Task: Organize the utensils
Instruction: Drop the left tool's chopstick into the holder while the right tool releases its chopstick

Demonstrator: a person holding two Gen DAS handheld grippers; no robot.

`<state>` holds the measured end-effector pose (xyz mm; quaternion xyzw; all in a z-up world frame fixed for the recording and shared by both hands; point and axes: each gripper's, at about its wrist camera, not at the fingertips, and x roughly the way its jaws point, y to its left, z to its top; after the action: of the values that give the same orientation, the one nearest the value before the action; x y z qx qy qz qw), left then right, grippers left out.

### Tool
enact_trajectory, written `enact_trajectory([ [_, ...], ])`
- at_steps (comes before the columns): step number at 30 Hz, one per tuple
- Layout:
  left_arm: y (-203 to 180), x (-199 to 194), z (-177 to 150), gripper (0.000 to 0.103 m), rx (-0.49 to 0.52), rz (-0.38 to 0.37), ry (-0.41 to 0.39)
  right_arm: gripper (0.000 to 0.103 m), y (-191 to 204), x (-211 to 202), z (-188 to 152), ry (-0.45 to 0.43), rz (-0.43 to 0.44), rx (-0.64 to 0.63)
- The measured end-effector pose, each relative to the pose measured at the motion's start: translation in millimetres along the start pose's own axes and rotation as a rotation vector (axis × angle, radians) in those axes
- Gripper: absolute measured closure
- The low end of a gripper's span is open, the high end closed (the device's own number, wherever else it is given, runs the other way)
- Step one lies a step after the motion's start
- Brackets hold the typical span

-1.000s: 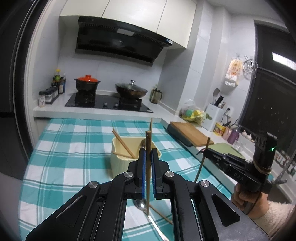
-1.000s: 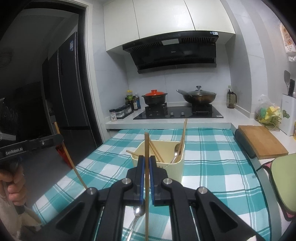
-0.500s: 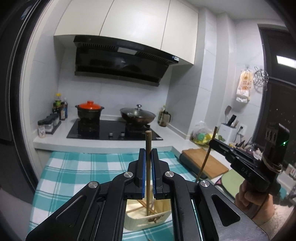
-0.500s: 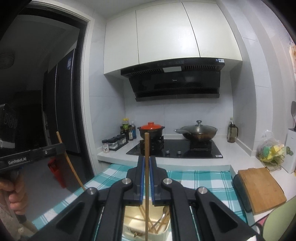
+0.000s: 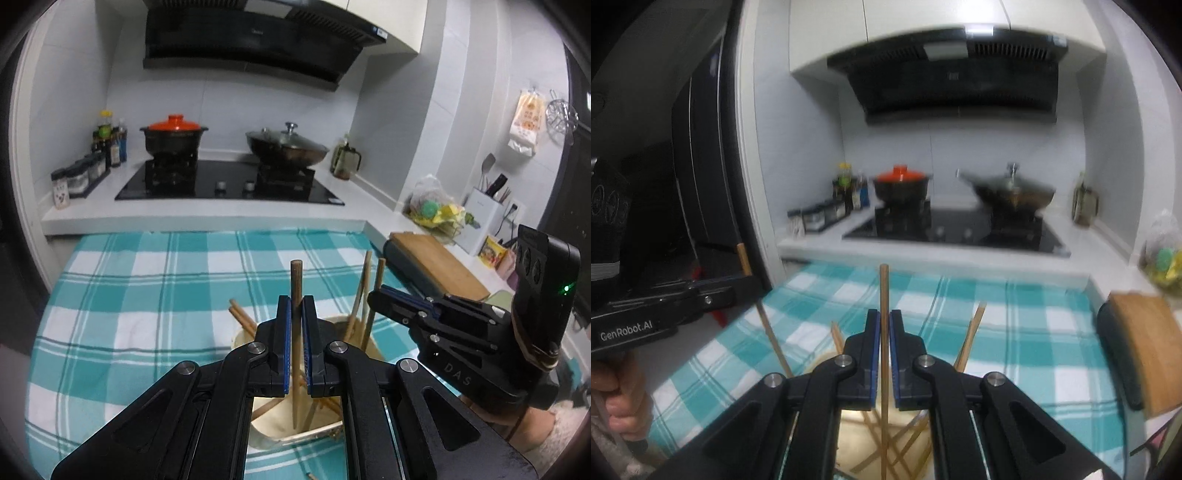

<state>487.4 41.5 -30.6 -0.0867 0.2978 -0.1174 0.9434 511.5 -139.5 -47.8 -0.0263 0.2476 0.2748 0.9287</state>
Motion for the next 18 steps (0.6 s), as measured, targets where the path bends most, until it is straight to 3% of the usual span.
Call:
enact_trajectory([
  [3,2.5,25.4,-10.0,0.098,-0.010,0.010,0.074,0.097,-4.0,24.8,-16.9,0.103,0.021,0.025],
  [5,2.7,36.4,-11.8,0.090,-0.010,0.030,0.104,0.097,-8.5,39.1,-25.1,0.166,0.026,0.061],
  [7,2.8,35.4,-8.3,0.059,-0.002,0.045,0.117,0.096,-13.8,48.4,-27.9,0.222,0.017,0.103],
  [9,2.6,16.8,-1.3,0.052,0.001,0.066,0.087,0.096,-14.3,42.0,-21.6,0.217,0.008,0.123],
  [12,1.9,-29.1,7.1,0.033,0.008,0.073,0.023,0.093,-7.8,8.5,-2.2,0.150,0.001,0.113],
  [13,1.1,-42.9,7.2,0.029,0.012,0.080,0.007,0.083,-3.9,-7.4,5.1,0.123,-0.005,0.102],
  [15,-1.8,-75.3,-0.3,0.020,0.034,0.091,-0.011,0.053,4.7,-40.1,13.5,0.068,-0.029,0.074],
  [18,-4.4,-111.3,-31.3,0.011,0.075,0.094,0.005,0.051,16.6,-86.2,12.4,0.011,-0.038,0.039],
])
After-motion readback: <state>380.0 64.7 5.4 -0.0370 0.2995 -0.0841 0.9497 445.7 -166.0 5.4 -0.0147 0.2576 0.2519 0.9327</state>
